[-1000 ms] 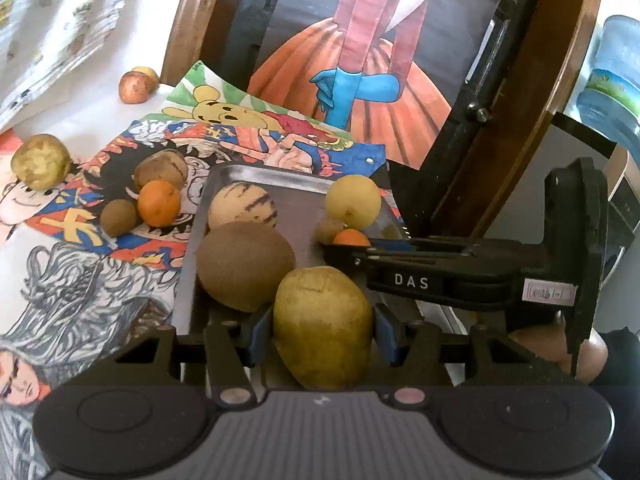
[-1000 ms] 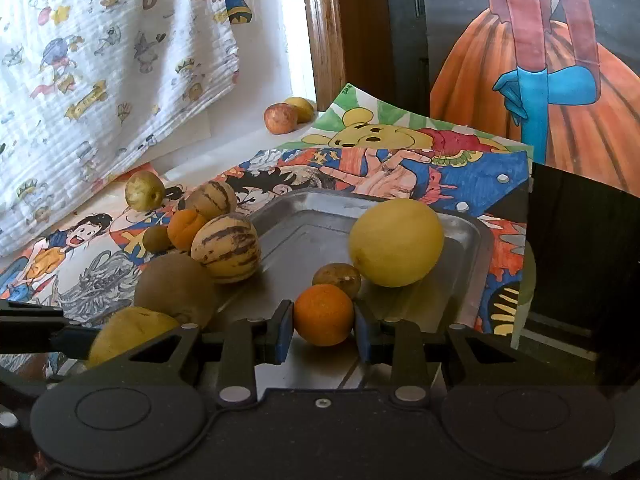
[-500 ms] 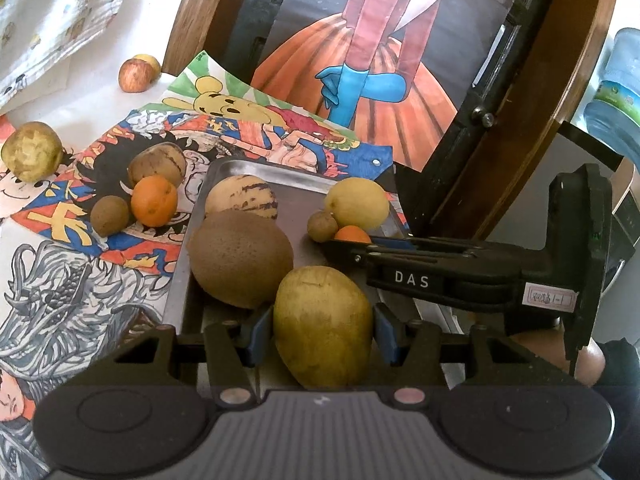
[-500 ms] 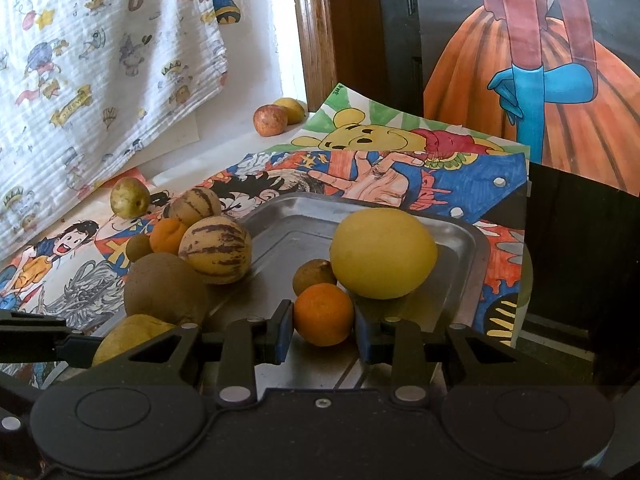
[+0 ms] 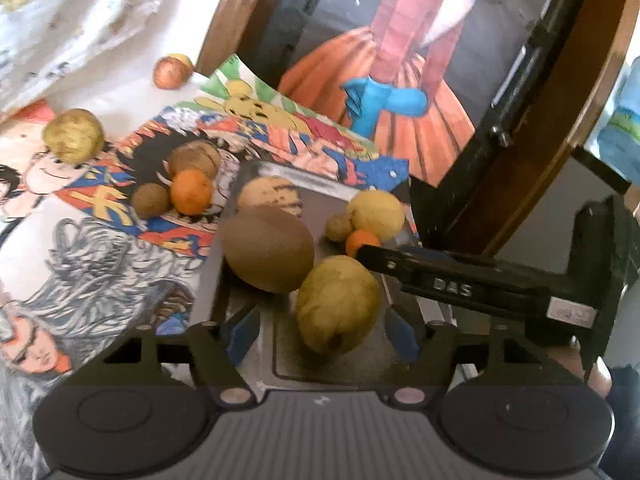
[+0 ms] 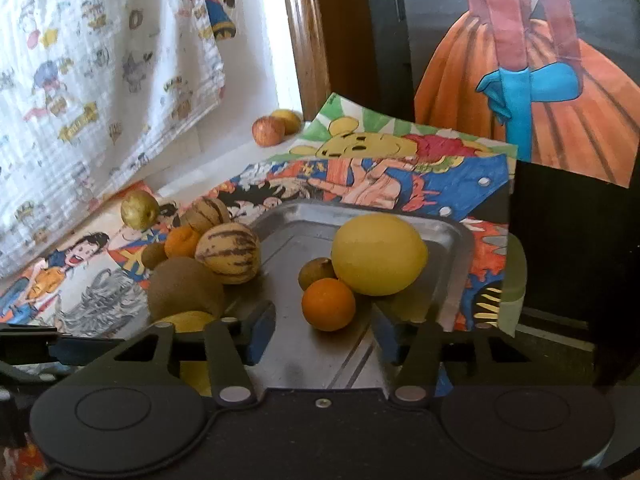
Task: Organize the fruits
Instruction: 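Carry the pear onto the tray with the left tool while the right tool sets the orange there, then open and lift both tools away from the tray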
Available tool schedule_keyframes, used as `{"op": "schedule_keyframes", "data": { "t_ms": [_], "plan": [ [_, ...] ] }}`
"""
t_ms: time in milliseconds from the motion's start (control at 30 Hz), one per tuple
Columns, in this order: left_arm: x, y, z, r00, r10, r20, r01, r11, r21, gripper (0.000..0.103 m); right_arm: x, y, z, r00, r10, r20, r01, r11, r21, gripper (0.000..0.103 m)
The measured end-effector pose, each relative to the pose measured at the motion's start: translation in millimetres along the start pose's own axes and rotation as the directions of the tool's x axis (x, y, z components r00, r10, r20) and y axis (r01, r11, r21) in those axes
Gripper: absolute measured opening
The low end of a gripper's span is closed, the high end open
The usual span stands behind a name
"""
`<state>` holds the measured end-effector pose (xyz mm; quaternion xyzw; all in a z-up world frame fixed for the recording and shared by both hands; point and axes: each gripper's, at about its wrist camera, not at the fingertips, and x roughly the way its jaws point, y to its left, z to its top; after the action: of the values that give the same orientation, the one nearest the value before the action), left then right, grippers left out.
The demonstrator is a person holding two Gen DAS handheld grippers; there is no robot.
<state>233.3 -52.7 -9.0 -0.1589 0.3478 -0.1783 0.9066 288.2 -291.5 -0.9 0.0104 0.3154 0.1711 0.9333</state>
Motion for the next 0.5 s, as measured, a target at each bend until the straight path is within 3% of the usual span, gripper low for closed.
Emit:
{"op": "schedule_keyframes", "data": {
  "t_ms": [267, 500],
  "plan": [
    [-39, 1, -2, 0.992, 0.075, 0.103, -0.069, 0.996, -0.054, 0.096, -43, 5, 1, 0.999, -0.016, 0.052, 0.015, 1.000, 0.015, 0.077],
    [-77, -8, -13, 0.965, 0.185, 0.187, -0.178, 0.983, -0.054, 0.102, -83, 15, -4, 0.996, -0.026, 0.087, 0.023, 0.999, 0.031, 0.093]
  ]
}}
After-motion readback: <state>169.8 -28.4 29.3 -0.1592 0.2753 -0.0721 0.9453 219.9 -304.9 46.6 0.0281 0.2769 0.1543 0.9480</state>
